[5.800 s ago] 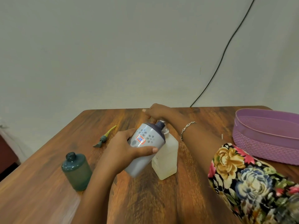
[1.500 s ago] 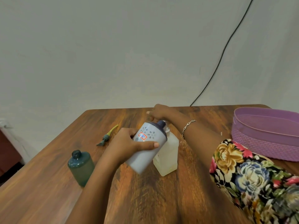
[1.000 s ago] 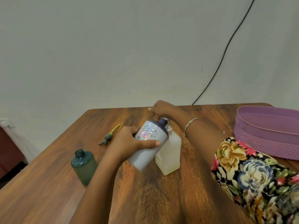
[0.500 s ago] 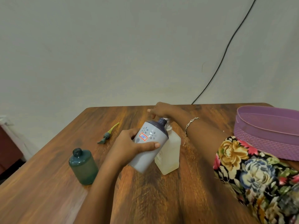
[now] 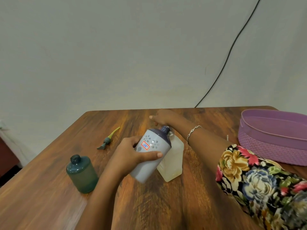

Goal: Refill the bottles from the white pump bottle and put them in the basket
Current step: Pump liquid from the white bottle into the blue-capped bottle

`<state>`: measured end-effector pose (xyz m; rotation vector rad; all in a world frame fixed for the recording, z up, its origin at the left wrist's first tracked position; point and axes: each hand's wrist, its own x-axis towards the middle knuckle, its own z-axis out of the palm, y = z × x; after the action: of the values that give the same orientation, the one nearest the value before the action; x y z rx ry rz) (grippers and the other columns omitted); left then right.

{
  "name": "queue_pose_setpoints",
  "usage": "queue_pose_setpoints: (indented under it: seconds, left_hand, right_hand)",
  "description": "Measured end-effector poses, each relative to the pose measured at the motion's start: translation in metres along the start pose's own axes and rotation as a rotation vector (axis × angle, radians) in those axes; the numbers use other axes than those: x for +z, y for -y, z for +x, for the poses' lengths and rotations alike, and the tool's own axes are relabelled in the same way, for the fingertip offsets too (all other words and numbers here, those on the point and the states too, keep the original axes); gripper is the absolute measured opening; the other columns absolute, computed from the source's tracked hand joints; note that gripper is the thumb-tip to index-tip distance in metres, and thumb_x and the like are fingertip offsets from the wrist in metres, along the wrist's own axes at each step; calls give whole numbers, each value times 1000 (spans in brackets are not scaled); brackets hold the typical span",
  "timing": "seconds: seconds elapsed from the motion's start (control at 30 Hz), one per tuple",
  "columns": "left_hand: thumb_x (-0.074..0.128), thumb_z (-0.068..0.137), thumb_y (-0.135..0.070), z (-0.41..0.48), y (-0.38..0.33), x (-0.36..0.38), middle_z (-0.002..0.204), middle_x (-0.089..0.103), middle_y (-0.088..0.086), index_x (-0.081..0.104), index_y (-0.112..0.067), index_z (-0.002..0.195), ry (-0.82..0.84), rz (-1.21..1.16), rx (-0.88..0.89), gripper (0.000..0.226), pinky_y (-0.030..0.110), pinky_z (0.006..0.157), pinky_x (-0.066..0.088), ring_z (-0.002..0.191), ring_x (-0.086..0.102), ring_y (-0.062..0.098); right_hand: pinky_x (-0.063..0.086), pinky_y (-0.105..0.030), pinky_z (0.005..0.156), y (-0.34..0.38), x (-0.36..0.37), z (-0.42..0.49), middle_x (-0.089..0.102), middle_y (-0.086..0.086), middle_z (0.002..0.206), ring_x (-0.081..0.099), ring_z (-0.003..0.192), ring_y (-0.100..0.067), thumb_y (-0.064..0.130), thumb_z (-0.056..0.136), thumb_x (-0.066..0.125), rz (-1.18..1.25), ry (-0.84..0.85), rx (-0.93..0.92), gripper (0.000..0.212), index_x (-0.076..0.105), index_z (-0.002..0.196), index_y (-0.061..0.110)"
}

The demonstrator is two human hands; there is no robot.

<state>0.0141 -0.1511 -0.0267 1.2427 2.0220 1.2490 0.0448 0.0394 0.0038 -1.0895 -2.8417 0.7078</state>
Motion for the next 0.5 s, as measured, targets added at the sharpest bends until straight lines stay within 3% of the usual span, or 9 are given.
queue_pose_setpoints:
  seconds: [0.07, 0.17, 0.27, 0.43, 0.5]
  left_hand:
    - [75, 38, -61, 0, -2, 0, 80, 72, 1, 69, -17, 88, -13, -22, 8, 67, 32, 64, 54, 72, 69, 15]
    - [85, 50, -53, -2, -7, -1, 81, 71, 2, 68, -15, 90, -14, -4, 10, 58, 30, 64, 54, 74, 68, 16]
    - [85, 58, -43, -2, -10, -2, 81, 71, 2, 68, -16, 91, -15, -14, 7, 46, 30, 64, 53, 74, 68, 16]
    - [78, 38, -60, -3, -4, 1, 80, 72, 1, 69, -18, 87, 2, -24, -10, 65, 33, 65, 55, 71, 69, 15]
    - [81, 39, -61, -3, -2, 2, 81, 71, 0, 68, -19, 90, 13, -12, -18, 67, 33, 67, 55, 73, 68, 13]
  right_hand:
    - [41, -31, 90, 2, -5, -2, 63, -11, 120, 59, 103, -26, 39, 100, 36, 57, 26, -24, 51, 64, 110, -2]
    - [45, -38, 96, 5, -10, -8, 58, -14, 127, 57, 110, -31, 45, 99, 33, 56, 80, -35, 57, 63, 114, -1]
    - [44, -38, 93, 6, -14, -13, 50, -15, 135, 53, 115, -32, 46, 100, 30, 80, 125, -31, 59, 62, 118, 0]
    - [37, -34, 97, 3, -6, -15, 42, -16, 143, 44, 127, -29, 34, 103, 26, -7, 76, -11, 51, 54, 127, 0]
    - [32, -34, 103, 4, -2, -14, 36, -16, 147, 39, 132, -28, 31, 104, 24, -20, 90, -2, 50, 52, 130, -1]
